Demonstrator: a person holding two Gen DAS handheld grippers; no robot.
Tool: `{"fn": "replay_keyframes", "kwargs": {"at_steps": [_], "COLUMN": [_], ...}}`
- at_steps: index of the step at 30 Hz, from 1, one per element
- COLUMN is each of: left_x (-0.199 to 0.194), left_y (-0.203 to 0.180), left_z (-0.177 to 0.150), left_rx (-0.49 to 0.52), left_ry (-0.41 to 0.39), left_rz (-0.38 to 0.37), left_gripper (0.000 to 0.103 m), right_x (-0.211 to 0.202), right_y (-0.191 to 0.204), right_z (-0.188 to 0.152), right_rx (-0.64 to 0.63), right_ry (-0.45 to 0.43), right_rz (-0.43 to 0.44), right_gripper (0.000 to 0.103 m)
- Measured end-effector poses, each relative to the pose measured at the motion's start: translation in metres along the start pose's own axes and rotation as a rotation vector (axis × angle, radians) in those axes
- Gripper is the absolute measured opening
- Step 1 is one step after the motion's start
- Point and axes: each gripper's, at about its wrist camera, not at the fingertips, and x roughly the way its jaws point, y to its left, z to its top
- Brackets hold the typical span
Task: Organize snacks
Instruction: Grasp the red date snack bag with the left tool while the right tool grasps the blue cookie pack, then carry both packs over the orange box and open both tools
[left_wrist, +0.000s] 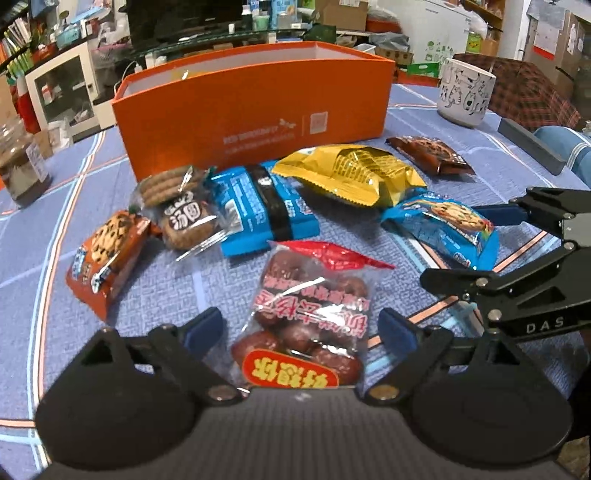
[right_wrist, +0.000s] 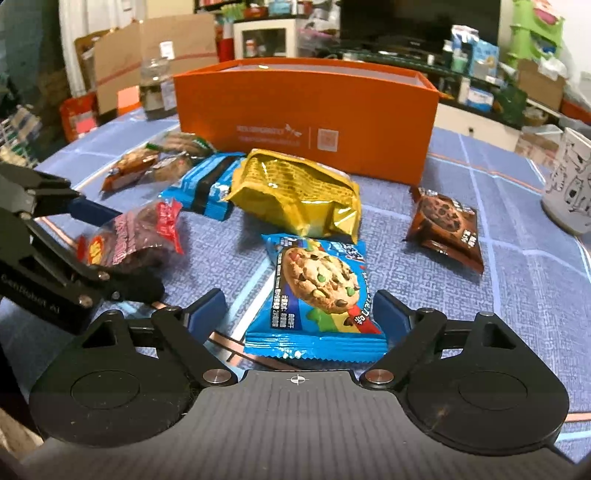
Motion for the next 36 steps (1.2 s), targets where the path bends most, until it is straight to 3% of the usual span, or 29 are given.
{"fn": "replay_keyframes", "kwargs": {"at_steps": [2, 3, 4, 5, 6, 9, 13, 17, 20, 24, 29, 36], "left_x": [0.0, 0.0, -0.001, -0.004, -0.005, -0.009, -0.029, -0.056, -0.069, -0.072, -0.039, 0.04], "left_y": [0.0, -0.001, -0.001, -0.001, -0.002, -0.004, -0.001, 0.003, 0.014, 0.033, 0.064, 0.085], "left_z": [-0.001, -0.002, -0.003, -0.004, -0.004, 0.0, -0.005, 0.005, 0.035, 0.094, 0.173, 0.222], "left_rx": [0.001, -0.001, -0.004, 0.0, 0.004, -0.004, -0.098, -0.136, -0.163, -0.145, -0.18, -0.168], "left_ry": [-0.012, -0.02, -0.033, -0.054, -0.061, -0.031, 0.005, -0.026, -0.08, -0.182, -0.235, -0.21], "left_rz": [-0.001, 0.0, -0.01, -0.026, -0.027, -0.028, -0.106, -0.125, -0.126, -0.073, -0.049, -0.004], "left_gripper": [0.091, 0.088, 0.082, 0.066, 0.059, 0.056, 0.056, 0.056, 0.056, 0.056, 0.056, 0.056], "right_x": [0.001, 0.001, 0.0, 0.0, -0.001, -0.009, -0.038, -0.065, -0.079, -0.083, -0.042, 0.06], "right_y": [0.001, 0.001, 0.002, 0.002, 0.003, 0.007, 0.007, -0.001, -0.013, -0.028, -0.055, -0.076], "right_z": [0.002, 0.002, 0.004, 0.005, 0.007, 0.003, -0.011, -0.013, 0.006, 0.061, 0.141, 0.197], "right_rx": [0.007, 0.006, 0.003, 0.006, 0.01, 0.035, 0.128, 0.215, 0.261, 0.182, 0.096, 0.095], "right_ry": [0.002, -0.002, -0.011, -0.014, -0.006, 0.013, 0.026, -0.019, -0.099, -0.236, -0.312, -0.211], "right_rz": [-0.007, -0.008, -0.009, -0.005, -0.007, -0.011, 0.031, 0.05, 0.083, 0.053, 0.005, 0.018], "right_gripper": [0.077, 0.067, 0.044, 0.036, 0.033, 0.032, 0.032, 0.032, 0.032, 0.032, 0.032, 0.032]}}
